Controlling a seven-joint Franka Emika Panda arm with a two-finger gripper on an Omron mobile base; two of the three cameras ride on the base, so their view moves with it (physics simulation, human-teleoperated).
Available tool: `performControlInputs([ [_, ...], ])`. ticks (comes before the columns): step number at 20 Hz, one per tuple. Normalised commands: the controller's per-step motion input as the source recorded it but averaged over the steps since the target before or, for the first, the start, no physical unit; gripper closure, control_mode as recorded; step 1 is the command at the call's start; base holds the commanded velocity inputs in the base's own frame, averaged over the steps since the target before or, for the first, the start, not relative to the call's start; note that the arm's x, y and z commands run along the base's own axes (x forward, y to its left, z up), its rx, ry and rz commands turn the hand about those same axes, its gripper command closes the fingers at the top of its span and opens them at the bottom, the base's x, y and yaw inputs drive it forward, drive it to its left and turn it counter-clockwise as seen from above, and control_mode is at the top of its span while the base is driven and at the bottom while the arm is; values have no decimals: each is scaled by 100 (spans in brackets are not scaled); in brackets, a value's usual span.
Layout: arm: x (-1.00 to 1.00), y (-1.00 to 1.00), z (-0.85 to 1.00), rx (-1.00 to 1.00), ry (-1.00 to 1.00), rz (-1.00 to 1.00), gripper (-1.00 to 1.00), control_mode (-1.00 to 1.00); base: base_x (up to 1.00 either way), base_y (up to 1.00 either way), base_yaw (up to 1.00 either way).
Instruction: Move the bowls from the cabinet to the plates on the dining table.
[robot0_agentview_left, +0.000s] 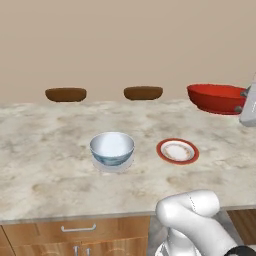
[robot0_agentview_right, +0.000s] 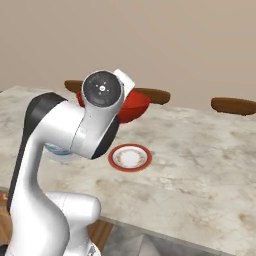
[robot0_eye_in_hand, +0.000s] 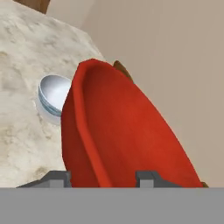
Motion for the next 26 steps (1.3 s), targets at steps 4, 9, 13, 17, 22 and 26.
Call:
performControlInputs([
  [4, 39, -9, -21, -22, 18, 20, 100, -100, 0, 0, 0],
  [9, 44, 0, -46, -10, -2, 7, 100, -100, 0, 0, 0],
  [13, 34, 0, -60, -2, -19, 2, 100, -100, 0, 0, 0],
  [17, 22, 0, -63, -1, -11, 0, 100, -100, 0, 0, 0],
  [22, 40, 0, -83, 0, -1, 0, 100, -100, 0, 0, 0],
  [26, 40, 0, -56, 0, 4, 1, 100, -100, 0, 0, 0],
])
